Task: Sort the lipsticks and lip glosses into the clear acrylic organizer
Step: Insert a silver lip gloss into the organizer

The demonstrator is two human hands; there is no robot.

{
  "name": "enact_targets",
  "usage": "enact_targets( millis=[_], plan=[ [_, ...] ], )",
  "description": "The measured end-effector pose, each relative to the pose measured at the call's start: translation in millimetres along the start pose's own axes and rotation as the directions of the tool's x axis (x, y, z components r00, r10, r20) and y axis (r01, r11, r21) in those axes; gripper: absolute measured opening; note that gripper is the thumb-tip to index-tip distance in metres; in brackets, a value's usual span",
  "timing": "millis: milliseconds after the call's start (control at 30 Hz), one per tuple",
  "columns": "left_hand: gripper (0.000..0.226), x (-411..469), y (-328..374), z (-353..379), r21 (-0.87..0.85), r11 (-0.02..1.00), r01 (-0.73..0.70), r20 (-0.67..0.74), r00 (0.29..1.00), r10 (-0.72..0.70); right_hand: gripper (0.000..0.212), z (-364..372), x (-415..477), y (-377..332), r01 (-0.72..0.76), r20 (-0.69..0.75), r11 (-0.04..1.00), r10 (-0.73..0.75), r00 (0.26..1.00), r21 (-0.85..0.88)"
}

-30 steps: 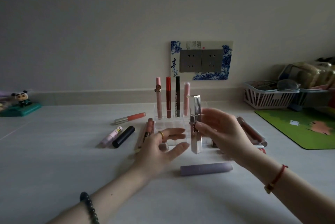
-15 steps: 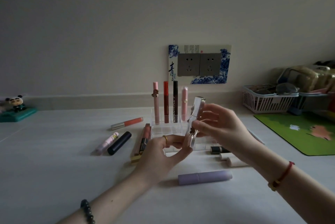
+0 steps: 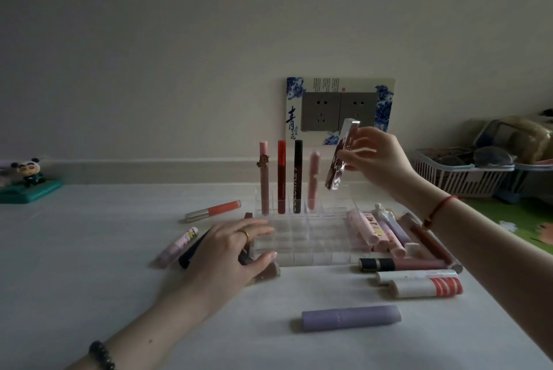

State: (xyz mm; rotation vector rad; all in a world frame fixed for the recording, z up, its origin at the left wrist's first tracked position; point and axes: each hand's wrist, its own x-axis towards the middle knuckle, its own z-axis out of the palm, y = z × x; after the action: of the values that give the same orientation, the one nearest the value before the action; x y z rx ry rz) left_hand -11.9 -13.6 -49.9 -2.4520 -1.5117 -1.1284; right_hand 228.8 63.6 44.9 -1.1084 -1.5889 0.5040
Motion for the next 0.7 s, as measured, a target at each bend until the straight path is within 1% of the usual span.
enact_targets(
  millis=[67, 167, 267, 400, 567, 700],
  plan=[
    [0.047, -1, -4, 1, -0.021, 1.0, 0.021, 0.016, 1.0, -0.021, 0.022, 7, 4, 8, -0.003, 0.005, 0.999, 0.003, 1.0, -0.049],
    [0.063, -1, -10, 3, -0.035, 0.995, 0.092, 0.008, 0.996, -0.092, 0.025, 13, 5, 19, -0.002, 0.017, 0.995, 0.004, 1.0, -0.102],
    [0.07, -2, -15, 7, -0.041, 0.987, 0.158, 0.002, 0.987, -0.158, 0.026, 18, 2, 27, -0.012, 0.02, 0.991, 0.014, 1.0, -0.132],
    [0.072, -3, -17, 11, -0.077, 0.98, 0.186, 0.013, 0.983, -0.185, 0.026, 22, -1, 36, -0.029, 0.027, 0.989, 0.033, 0.999, -0.148],
    [0.069, -2, -18, 13, -0.108, 0.975, 0.193, 0.001, 0.981, -0.194, 0.03, 27, -3, 39, -0.018, 0.027, 0.99, 0.022, 0.999, -0.14],
    [0.068, -2, -18, 14, -0.123, 0.973, 0.196, 0.0, 0.98, -0.197, 0.03, 28, -3, 40, -0.014, 0.024, 0.99, 0.018, 1.0, -0.143]
  ],
)
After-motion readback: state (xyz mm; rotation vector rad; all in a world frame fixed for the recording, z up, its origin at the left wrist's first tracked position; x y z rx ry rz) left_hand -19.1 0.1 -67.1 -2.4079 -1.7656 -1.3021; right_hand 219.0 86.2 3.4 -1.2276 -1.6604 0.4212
